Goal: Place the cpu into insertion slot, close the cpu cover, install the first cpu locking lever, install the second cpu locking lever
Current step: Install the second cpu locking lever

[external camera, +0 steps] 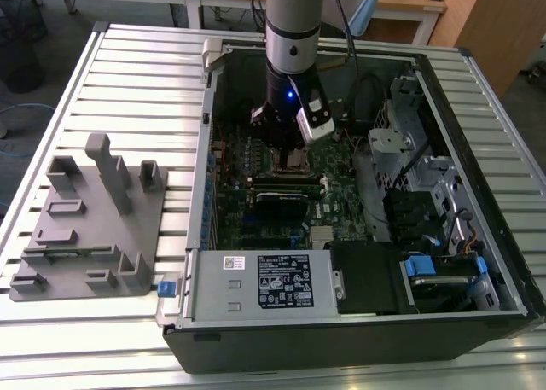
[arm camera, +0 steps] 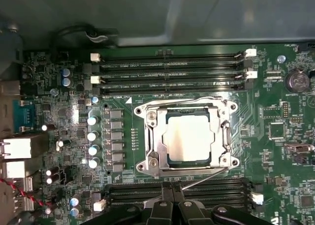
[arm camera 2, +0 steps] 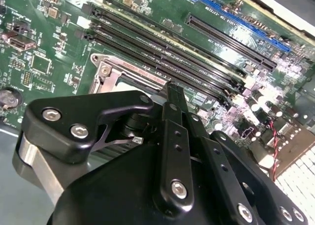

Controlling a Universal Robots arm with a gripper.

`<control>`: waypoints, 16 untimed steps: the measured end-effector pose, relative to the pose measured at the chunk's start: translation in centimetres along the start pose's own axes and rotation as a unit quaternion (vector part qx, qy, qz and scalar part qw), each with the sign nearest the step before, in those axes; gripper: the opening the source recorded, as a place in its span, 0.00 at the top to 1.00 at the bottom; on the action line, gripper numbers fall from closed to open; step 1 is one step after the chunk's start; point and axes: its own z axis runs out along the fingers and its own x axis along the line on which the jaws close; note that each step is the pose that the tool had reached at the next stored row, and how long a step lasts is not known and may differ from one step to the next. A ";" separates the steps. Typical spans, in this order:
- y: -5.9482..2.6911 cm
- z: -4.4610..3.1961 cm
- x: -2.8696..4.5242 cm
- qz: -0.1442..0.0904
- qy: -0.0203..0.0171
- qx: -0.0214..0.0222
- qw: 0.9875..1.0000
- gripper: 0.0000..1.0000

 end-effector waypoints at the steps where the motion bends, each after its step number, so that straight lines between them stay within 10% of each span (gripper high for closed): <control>1: -0.03 0.10 0.12 0.000 -0.001 0.000 1.000 0.89; 16: -1.13 0.72 1.01 0.000 -0.007 -0.003 1.000 0.89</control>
